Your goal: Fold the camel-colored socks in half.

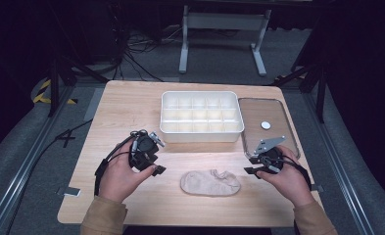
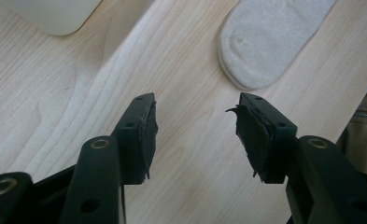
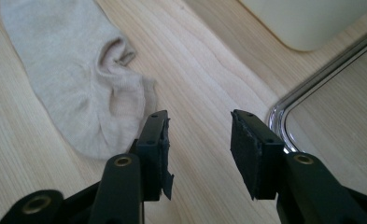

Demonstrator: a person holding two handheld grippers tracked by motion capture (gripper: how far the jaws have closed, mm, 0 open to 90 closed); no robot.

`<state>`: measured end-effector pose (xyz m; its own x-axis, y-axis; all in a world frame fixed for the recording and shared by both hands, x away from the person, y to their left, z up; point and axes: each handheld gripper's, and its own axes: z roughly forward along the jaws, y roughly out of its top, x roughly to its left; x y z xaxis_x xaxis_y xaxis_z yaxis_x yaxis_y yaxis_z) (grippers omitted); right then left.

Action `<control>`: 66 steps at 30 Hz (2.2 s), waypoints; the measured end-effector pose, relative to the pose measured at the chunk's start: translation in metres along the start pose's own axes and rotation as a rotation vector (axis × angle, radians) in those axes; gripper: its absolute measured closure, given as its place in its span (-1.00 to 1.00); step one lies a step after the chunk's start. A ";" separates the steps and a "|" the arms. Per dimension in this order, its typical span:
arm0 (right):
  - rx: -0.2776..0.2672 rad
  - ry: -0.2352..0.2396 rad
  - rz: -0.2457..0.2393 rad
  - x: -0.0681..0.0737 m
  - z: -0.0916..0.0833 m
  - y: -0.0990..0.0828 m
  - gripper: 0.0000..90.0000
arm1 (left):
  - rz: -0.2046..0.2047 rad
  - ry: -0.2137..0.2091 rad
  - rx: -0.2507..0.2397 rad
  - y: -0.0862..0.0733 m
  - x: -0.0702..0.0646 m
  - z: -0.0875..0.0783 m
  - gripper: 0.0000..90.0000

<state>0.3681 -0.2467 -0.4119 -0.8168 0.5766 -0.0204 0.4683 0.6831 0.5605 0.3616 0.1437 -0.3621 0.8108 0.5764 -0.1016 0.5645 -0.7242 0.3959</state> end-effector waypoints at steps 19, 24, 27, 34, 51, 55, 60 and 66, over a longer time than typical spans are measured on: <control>-0.081 0.147 -0.001 0.028 0.017 0.019 0.44 | 0.008 -0.044 -0.013 0.006 -0.013 0.004 0.04; -0.168 0.309 -0.004 0.040 0.025 0.026 0.37 | 0.002 -0.052 -0.003 0.007 -0.013 0.008 0.00; -0.142 0.263 -0.048 0.046 0.028 0.029 0.39 | 0.002 -0.051 0.004 0.008 -0.015 0.008 0.00; -0.116 0.223 -0.064 0.052 0.035 0.029 0.40 | -0.006 -0.055 0.010 0.009 -0.016 0.012 -0.02; -0.105 0.194 -0.083 0.076 0.058 0.031 0.92 | -0.004 -0.058 0.031 0.014 -0.018 0.028 0.01; -0.087 0.175 -0.086 0.075 0.066 0.029 0.94 | -0.013 -0.040 0.068 0.015 -0.017 0.034 0.03; -0.059 0.179 -0.089 0.072 0.076 0.024 0.94 | -0.009 -0.050 0.068 0.015 -0.017 0.039 0.05; -0.064 0.198 -0.157 0.073 0.077 0.025 0.97 | -0.056 -0.068 0.035 0.012 -0.019 0.045 0.23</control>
<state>0.3459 -0.1531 -0.4630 -0.9309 0.3622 0.0478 0.3132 0.7238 0.6148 0.3604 0.1069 -0.3966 0.7858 0.5903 -0.1846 0.6133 -0.7052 0.3558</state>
